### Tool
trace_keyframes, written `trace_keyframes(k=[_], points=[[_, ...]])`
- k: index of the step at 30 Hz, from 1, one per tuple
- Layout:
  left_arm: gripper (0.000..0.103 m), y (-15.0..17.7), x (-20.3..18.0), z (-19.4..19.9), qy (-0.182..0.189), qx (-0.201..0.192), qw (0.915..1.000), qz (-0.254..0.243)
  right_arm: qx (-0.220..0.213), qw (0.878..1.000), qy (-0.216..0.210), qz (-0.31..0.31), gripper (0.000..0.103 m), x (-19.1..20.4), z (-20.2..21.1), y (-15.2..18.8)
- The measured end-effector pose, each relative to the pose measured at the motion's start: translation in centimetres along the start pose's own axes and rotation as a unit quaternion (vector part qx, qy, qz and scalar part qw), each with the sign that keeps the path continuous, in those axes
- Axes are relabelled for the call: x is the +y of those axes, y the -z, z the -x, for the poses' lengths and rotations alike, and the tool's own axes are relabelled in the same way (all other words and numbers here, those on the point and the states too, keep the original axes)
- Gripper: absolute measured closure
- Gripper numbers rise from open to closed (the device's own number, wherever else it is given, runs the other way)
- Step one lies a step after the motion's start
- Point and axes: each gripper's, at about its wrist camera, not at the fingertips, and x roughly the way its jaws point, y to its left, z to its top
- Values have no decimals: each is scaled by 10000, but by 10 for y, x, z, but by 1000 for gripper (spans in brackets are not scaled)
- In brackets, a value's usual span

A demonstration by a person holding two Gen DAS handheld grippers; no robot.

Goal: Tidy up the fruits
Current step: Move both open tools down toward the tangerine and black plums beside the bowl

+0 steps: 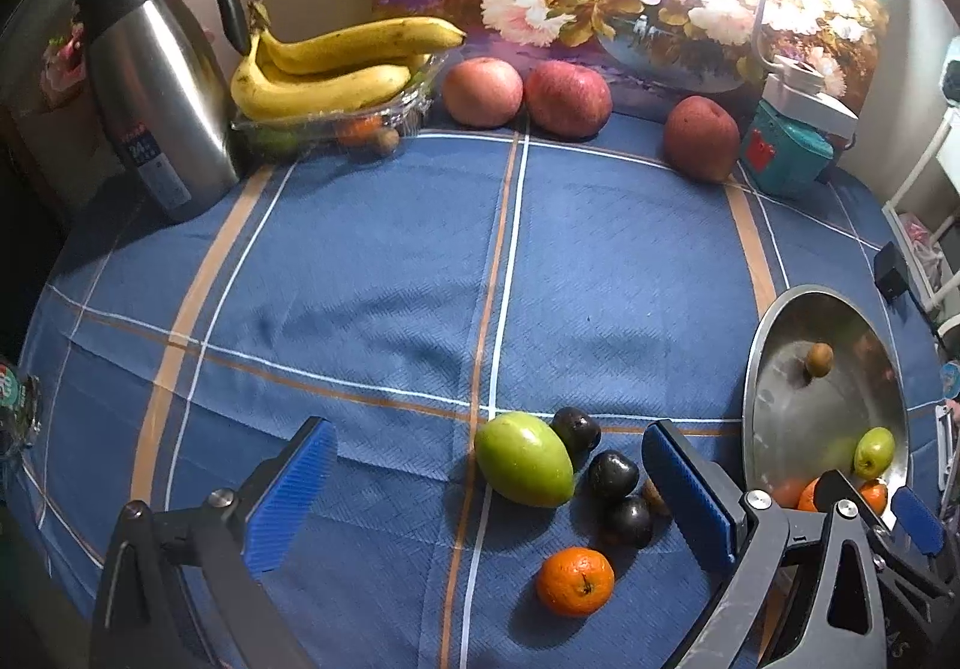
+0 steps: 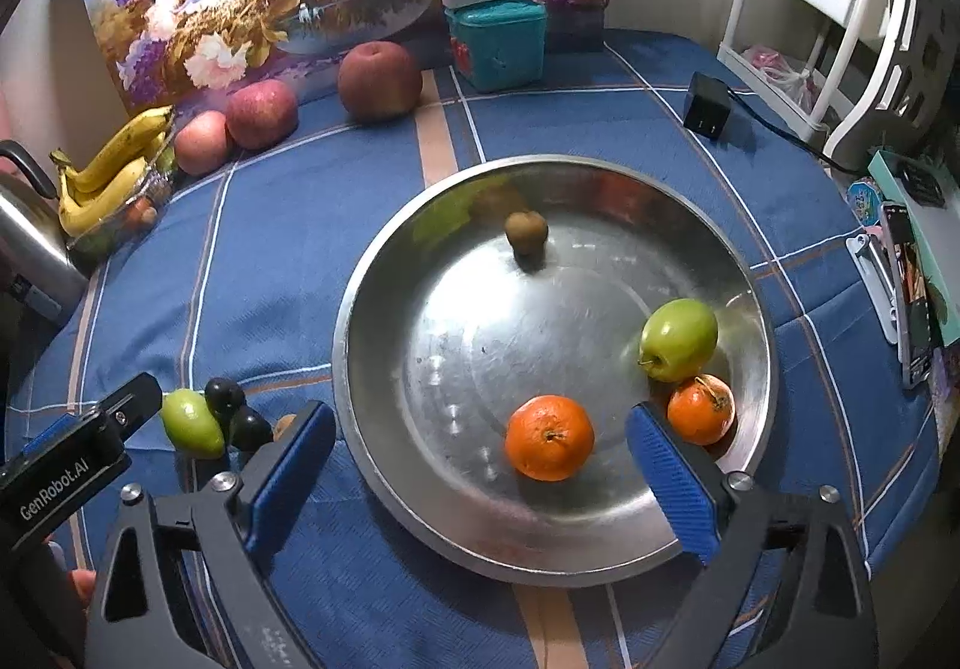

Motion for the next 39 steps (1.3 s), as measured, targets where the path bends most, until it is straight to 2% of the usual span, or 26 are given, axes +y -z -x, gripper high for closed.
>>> trace_keyframes(k=[14, 18, 24, 34, 39], points=[[0, 2, -13, 5, -314, -227, 9986, -366, -121, 9996, -228, 86, 5, 6, 0, 3], [0, 1, -12, 8, -339, -324, 9984, -322, -80, 9995, -296, 38, 5, 8, -2, 5], [0, 2, -3, 6, -332, -303, 9986, -264, -493, 9982, -318, 158, 5, 14, 7, 8], [0, 8, 23, 7, -395, -369, 9985, -43, -417, 9976, -480, 282, 5, 30, 6, 17], [0, 8, 38, 11, -567, -402, 9975, 140, -422, 9965, -675, 254, 5, 37, 10, 20]])
